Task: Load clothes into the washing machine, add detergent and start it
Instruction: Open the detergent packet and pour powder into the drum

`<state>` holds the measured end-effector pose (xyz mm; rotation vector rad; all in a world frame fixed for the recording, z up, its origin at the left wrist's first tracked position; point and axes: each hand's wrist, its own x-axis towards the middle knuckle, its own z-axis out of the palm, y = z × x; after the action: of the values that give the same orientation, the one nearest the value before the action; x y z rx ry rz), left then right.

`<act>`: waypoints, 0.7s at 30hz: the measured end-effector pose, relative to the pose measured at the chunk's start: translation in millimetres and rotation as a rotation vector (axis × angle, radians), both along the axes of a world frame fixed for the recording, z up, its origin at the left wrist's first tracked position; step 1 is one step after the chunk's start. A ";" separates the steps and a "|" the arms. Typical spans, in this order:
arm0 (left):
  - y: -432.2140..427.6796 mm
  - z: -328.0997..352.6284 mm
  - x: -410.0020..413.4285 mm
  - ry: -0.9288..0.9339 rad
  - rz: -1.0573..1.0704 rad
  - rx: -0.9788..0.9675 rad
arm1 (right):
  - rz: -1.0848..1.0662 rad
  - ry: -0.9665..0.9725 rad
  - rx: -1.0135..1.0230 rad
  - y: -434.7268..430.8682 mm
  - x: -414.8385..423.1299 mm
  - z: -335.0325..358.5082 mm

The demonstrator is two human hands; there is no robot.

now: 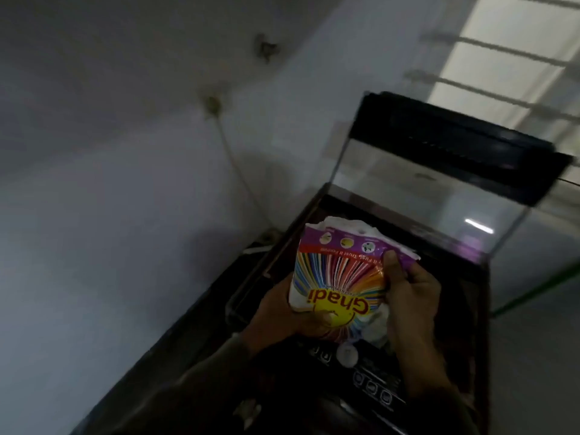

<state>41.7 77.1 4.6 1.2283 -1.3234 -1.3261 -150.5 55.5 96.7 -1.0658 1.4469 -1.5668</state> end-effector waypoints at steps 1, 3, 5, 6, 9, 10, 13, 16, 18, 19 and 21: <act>9.4 -0.3 9.0 0.021 0.068 0.016 | 0.051 0.000 -0.001 -0.9 10.9 0.2; 29.6 3.0 28.1 0.053 0.167 0.039 | 0.160 0.037 -0.006 0.8 34.2 2.2; 50.3 6.9 47.4 0.080 0.213 0.056 | 0.283 0.068 -0.014 5.1 58.4 2.2; 61.0 7.0 57.6 0.095 0.235 0.057 | 0.336 0.077 -0.012 7.1 70.5 1.0; 94.5 5.3 84.6 0.149 0.304 0.055 | 0.484 0.118 -0.019 14.5 107.5 -5.0; 105.5 3.4 92.7 0.161 0.340 0.056 | 0.530 0.130 -0.020 18.5 120.7 -6.2; 137.2 0.4 115.5 0.196 0.475 0.056 | 0.665 0.188 -0.024 31.8 157.1 -11.2; 168.8 -1.4 140.1 0.224 0.601 0.054 | 0.794 0.254 -0.011 48.3 189.5 -14.8; 189.5 -4.1 157.3 0.216 0.687 0.041 | 0.850 0.302 0.019 58.2 210.0 -19.5; 199.3 -6.0 165.3 0.216 0.733 0.022 | 0.875 0.329 0.029 63.0 220.1 -22.9; 217.4 -11.0 181.3 0.230 0.838 -0.010 | 0.924 0.379 0.042 74.5 241.1 -30.4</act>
<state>223.0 294.5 -6.4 1.3558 -0.5316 -0.8081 90.7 130.0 66.3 -1.7355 0.9436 -0.6903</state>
